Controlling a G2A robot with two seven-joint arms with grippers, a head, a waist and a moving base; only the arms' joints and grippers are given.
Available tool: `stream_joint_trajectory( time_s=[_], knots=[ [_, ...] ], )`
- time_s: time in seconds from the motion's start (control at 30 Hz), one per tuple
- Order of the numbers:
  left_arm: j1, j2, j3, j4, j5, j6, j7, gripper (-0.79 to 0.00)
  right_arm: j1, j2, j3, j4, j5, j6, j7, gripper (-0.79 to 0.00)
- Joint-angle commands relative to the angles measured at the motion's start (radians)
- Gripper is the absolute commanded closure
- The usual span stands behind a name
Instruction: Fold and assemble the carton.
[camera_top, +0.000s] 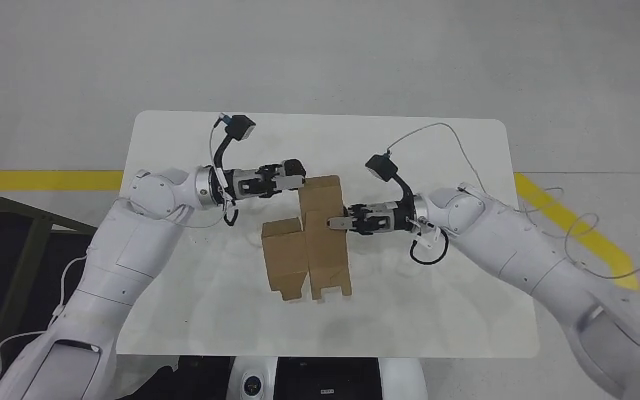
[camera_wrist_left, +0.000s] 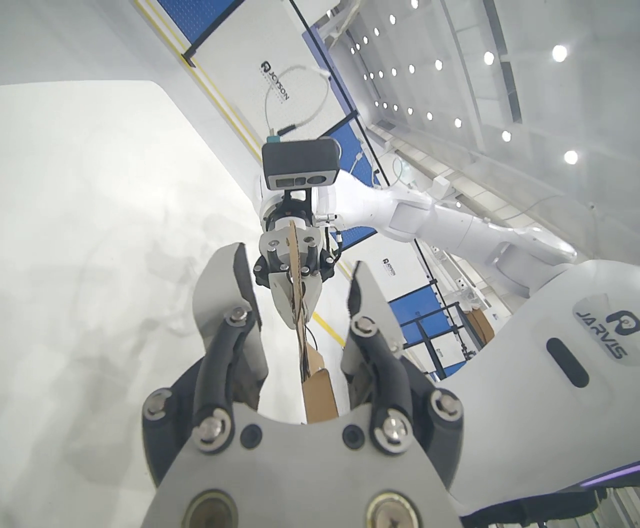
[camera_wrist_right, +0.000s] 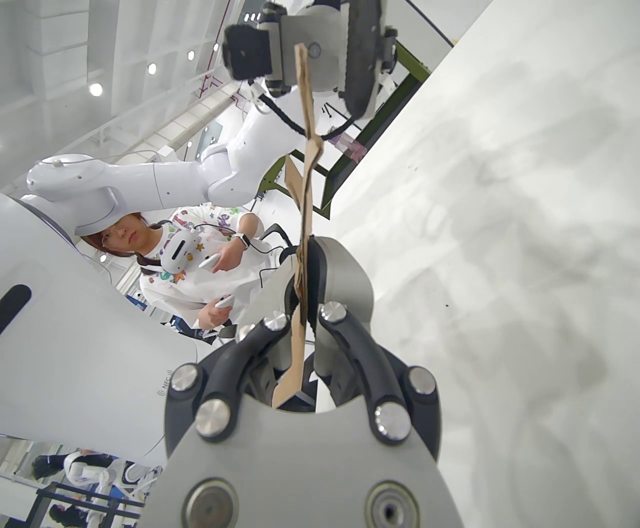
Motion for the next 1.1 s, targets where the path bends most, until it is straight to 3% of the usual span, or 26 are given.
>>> stream_joint_trajectory(
  time_s=[0.0,0.23,0.57,0.83,1.07],
  knots=[
    [0.0,0.002,-0.012,0.011,0.042,-0.003,0.03,-0.785,-0.004,0.001,0.013,0.015,0.005,0.0,0.0,0.0],
    [0.05,0.017,-0.06,0.002,0.149,-0.014,0.098,-0.785,-0.012,0.004,0.053,0.073,0.01,0.0,0.0,0.0],
    [0.202,0.048,-0.134,-0.126,0.234,-0.082,0.1,-0.785,-0.011,-0.001,0.111,0.157,0.018,0.0,0.0,0.0],
    [0.299,0.057,-0.14,-0.234,0.3,-0.072,0.137,-0.785,-0.02,-0.014,0.164,0.18,0.021,0.0,0.0,0.0],
    [0.325,0.054,-0.114,-0.264,0.336,-0.031,0.183,-0.785,-0.043,-0.024,0.209,0.181,0.005,0.0,0.0,0.0]
  ],
)
